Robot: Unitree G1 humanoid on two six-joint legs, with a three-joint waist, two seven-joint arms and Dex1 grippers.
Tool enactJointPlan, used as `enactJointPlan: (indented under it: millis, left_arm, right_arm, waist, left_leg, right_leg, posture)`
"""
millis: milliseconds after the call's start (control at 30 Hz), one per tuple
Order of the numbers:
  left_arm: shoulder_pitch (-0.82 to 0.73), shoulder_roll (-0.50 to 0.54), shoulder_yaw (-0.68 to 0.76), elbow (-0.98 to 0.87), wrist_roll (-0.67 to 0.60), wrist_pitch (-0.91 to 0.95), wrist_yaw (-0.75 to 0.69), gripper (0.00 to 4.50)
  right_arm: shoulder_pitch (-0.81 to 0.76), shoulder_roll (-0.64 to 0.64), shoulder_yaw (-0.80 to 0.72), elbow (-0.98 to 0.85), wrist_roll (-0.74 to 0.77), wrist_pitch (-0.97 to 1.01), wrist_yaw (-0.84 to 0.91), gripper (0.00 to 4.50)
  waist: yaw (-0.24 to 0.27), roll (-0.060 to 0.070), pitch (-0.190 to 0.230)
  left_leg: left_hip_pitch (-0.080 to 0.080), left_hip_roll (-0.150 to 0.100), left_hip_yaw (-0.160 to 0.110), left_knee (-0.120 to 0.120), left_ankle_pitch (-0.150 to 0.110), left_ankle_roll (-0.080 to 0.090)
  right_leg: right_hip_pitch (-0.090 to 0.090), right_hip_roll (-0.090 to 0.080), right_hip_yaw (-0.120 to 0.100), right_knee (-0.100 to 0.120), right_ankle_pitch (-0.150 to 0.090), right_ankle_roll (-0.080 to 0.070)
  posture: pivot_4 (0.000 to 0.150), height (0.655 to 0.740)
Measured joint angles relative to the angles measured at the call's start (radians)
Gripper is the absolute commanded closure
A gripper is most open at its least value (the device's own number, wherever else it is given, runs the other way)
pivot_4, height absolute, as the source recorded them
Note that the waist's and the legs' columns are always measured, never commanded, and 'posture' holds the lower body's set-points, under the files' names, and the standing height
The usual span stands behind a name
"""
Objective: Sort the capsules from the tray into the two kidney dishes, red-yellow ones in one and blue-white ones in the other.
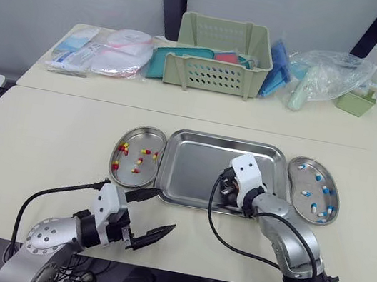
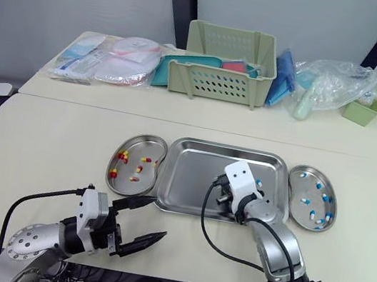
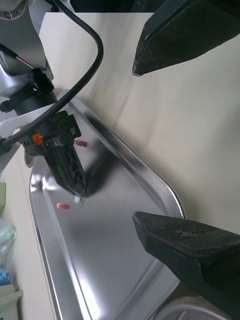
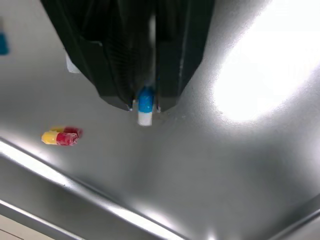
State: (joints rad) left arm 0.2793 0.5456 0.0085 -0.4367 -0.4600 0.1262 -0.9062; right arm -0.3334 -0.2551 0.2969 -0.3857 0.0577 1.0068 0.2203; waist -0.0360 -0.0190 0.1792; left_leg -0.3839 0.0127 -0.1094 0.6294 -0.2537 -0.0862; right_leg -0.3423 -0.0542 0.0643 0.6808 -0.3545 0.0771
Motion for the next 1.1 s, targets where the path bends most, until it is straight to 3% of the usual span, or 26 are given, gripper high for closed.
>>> enactJointPlan:
  millis: [467,633,800,1100]
  left_arm:
    - [0.000,0.000,-0.002,0.001,0.000,-0.004,0.003,0.00]
    - [-0.010,0.001,-0.002,0.004,-0.001,-0.026,-0.017,0.00]
    - [-0.028,0.021,0.001,0.029,-0.006,-0.047,-0.066,0.00]
    - [-0.089,0.029,0.006,0.088,-0.035,-0.055,-0.154,0.00]
  right_arm:
    - [-0.007,-0.055,0.049,-0.011,0.004,-0.038,0.080,4.47]
    - [-0.011,-0.111,0.033,-0.134,0.055,-0.028,0.169,4.47]
    - [0.069,-0.177,-0.095,-0.304,0.189,0.021,0.270,4.47]
    - [0.375,-0.265,-0.540,-0.507,0.454,0.093,0.392,4.47]
  waist:
    - [-0.003,0.000,0.000]
    - [-0.002,0.000,0.000]
    - [0.004,0.000,0.000]
    - [0.006,0.000,0.001]
  left_leg:
    - [0.000,0.000,0.000,0.000,0.000,0.000]
    - [-0.001,0.000,0.000,0.000,0.000,0.000]
    - [-0.002,0.000,-0.001,0.000,0.000,0.000]
    - [-0.002,0.000,0.000,0.000,0.000,0.000]
  right_leg:
    - [0.000,0.000,0.000,0.000,0.000,0.000]
    - [-0.001,0.000,0.000,0.000,0.000,0.000]
    - [0.000,0.000,-0.001,-0.001,0.000,0.000]
    - [0.000,0.000,-0.001,-0.001,0.000,0.000]
  posture:
    - [0.150,0.7400]
    - [0.150,0.7400]
    - [0.150,0.7400]
    - [0.150,0.7400]
